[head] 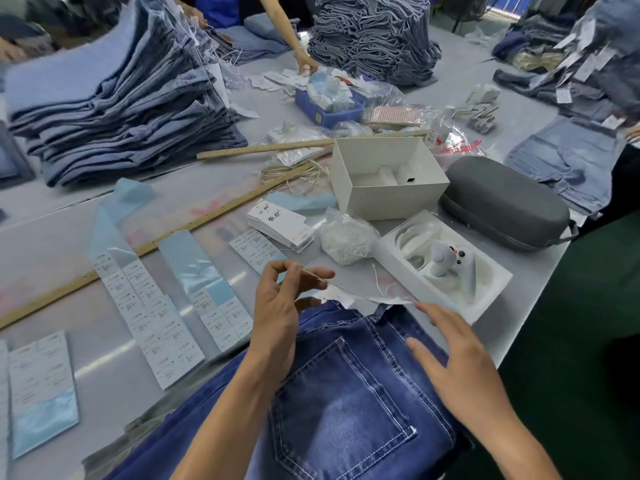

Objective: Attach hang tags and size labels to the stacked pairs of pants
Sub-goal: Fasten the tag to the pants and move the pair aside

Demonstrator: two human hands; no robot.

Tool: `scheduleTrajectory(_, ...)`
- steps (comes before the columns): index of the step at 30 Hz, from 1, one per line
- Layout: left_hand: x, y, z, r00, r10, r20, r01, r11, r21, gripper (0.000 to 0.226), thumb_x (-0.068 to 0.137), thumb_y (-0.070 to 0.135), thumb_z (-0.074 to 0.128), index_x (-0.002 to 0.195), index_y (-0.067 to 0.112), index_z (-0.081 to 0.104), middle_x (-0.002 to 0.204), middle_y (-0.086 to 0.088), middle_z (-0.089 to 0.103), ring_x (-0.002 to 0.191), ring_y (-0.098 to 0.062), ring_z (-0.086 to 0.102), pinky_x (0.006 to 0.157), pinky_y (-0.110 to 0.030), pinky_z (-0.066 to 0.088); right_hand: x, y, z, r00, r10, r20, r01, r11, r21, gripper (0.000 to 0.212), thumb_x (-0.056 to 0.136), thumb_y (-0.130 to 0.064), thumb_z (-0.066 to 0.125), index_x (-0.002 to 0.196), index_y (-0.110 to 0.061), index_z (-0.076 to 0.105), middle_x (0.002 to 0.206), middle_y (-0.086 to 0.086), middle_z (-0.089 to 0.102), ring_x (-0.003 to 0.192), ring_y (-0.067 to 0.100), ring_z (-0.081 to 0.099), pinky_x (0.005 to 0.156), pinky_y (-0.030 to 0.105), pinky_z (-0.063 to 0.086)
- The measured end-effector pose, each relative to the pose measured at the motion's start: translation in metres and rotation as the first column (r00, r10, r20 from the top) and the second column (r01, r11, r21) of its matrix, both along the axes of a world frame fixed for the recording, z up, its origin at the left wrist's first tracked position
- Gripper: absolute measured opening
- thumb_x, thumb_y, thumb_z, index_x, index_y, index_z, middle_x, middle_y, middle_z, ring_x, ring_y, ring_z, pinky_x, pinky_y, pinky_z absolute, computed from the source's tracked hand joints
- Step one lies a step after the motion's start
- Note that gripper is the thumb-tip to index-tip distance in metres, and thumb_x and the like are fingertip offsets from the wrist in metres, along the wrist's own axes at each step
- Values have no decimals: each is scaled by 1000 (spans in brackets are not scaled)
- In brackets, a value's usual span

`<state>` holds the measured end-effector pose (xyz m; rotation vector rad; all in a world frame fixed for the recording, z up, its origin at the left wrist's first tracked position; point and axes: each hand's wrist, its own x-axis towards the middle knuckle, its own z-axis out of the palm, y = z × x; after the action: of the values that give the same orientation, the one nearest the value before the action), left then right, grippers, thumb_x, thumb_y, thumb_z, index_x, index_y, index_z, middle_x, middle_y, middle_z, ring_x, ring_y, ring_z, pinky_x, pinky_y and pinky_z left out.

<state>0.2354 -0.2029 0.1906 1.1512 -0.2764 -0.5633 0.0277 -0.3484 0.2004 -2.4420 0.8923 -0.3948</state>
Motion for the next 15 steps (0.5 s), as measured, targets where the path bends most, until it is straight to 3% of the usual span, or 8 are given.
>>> scheduleTrajectory(3, -1, 8, 8, 999, -37, 22, 37, 999, -19, 17, 106, 31, 47, 101, 14, 48, 94, -16, 77, 79, -23, 69, 62, -26, 55, 18, -11, 4, 997, 50, 51, -49, 999, -16, 54, 96, -27, 65, 143, -46, 45, 141, -25, 43, 132, 0, 39, 107, 27, 35)
scheduleTrajectory(6, -7, 11, 13, 997, -59, 42, 60, 998, -22, 25, 98, 37, 53, 100, 13, 49, 84, -14, 75, 71, -21, 67, 57, -26, 53, 40, -19, 9, 987, 156, 26, -154, 985, -79, 53, 95, -13, 67, 142, -36, 55, 143, -17, 50, 130, 7, 43, 110, 28, 34)
scheduleTrajectory(9, -12, 15, 15, 998, -51, 40, 52, 998, -35, 23, 96, 34, 54, 98, 11, 50, 78, -14, 71, 64, -19, 62, 54, -26, 51, 53, -21, 16, 982, 188, 34, -179, 968, -179, 28, 90, -10, 74, 115, -22, 76, 115, -6, 73, 107, 19, 64, 97, 43, 52)
scheduleTrajectory(11, -13, 17, 14, 999, -37, 37, 38, 999, -28, 19, 98, 31, 54, 97, 12, 51, 77, -13, 70, 62, -19, 61, 54, -26, 51, 53, -21, 21, 977, 201, 72, -180, 956, -230, 21, 86, -8, 79, 105, -17, 79, 101, -4, 76, 95, 21, 68, 87, 48, 56)
scheduleTrajectory(15, -11, 23, 8, 999, -17, 30, 16, 1000, 16, 12, 105, 23, 52, 97, 14, 54, 77, -14, 71, 64, -21, 60, 56, -29, 51, 50, -22, 31, 962, 249, 109, -202, 923, -327, 24, 83, -5, 80, 105, -14, 79, 97, -2, 75, 93, 23, 67, 86, 49, 56)
